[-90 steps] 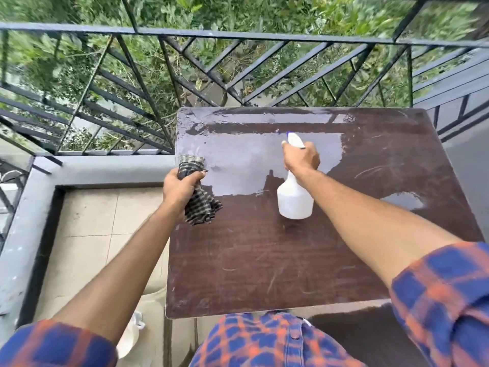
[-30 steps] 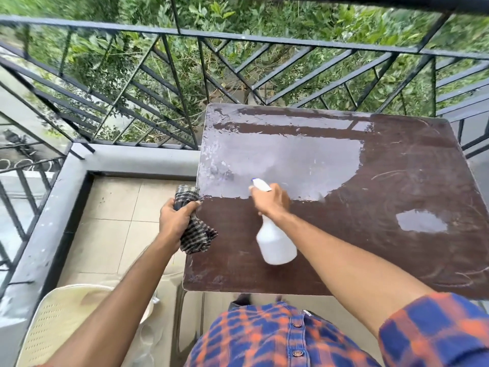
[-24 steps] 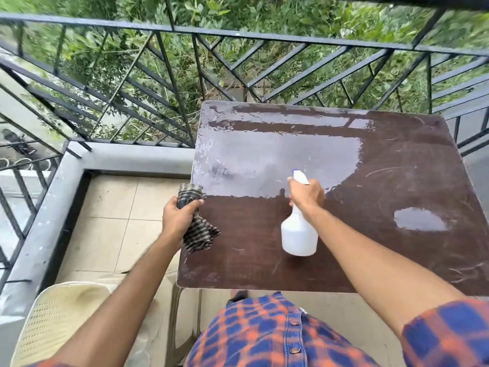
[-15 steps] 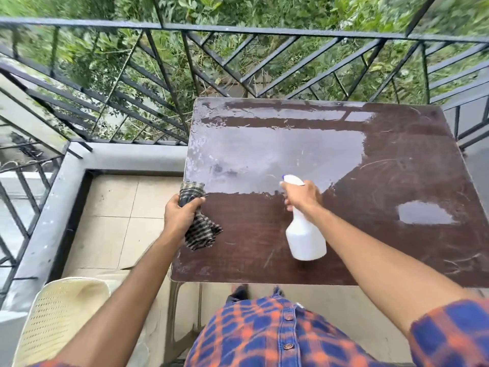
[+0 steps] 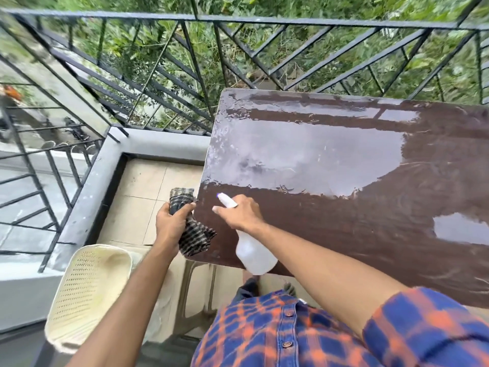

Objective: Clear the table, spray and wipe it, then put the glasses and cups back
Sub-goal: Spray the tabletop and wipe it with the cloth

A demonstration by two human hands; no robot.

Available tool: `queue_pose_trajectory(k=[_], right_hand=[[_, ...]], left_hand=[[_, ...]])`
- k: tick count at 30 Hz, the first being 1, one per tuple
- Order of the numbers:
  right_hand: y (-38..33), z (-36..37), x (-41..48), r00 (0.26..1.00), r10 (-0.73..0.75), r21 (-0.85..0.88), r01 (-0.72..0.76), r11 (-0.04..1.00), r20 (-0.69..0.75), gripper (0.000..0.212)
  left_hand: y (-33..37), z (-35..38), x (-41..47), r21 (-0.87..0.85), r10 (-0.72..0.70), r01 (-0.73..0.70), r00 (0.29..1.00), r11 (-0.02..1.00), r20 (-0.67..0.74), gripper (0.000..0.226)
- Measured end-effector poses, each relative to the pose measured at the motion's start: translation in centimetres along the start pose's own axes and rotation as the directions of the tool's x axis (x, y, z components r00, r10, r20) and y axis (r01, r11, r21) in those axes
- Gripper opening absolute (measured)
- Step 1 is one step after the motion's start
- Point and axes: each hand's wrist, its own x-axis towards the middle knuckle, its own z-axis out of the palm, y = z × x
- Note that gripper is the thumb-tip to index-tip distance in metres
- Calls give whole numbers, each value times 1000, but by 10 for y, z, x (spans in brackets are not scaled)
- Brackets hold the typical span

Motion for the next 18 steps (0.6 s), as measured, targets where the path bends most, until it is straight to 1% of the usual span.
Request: queue_pose_trajectory(k=[4,7,8,10,13,16,18], right_hand=[[10,10,-12,995,-76,-119,83,989,62,32],[18,17,-23,981,-101,-166,129,978,167,39],[21,18,-27,973,-105,-183,143,973,204,39],[29,24,-37,958,-121,-228,183,956,260,31],[39,33,-49,941,-135,-278,225,934,311,27],[43,38,-57,932,-130,-292,235,927,337,38],[46,39,-60,929,-135,-305,247,920,345,31]], left_hand=[[-17,-21,-8,-13,-16,15,997,1000,-77,20],[-29,-34,-16,-27,-55,52,991,998,-119,24],[-34,-37,-18,-36,-66,62,990,997,-127,26],[-43,-45,-23,-51,-83,76,985,996,-150,28],[-56,-51,-31,-62,-98,87,976,994,-196,26],[-66,-51,-41,-85,-124,107,969,991,-216,23],[-69,-50,-47,-96,-130,112,966,989,-222,25]])
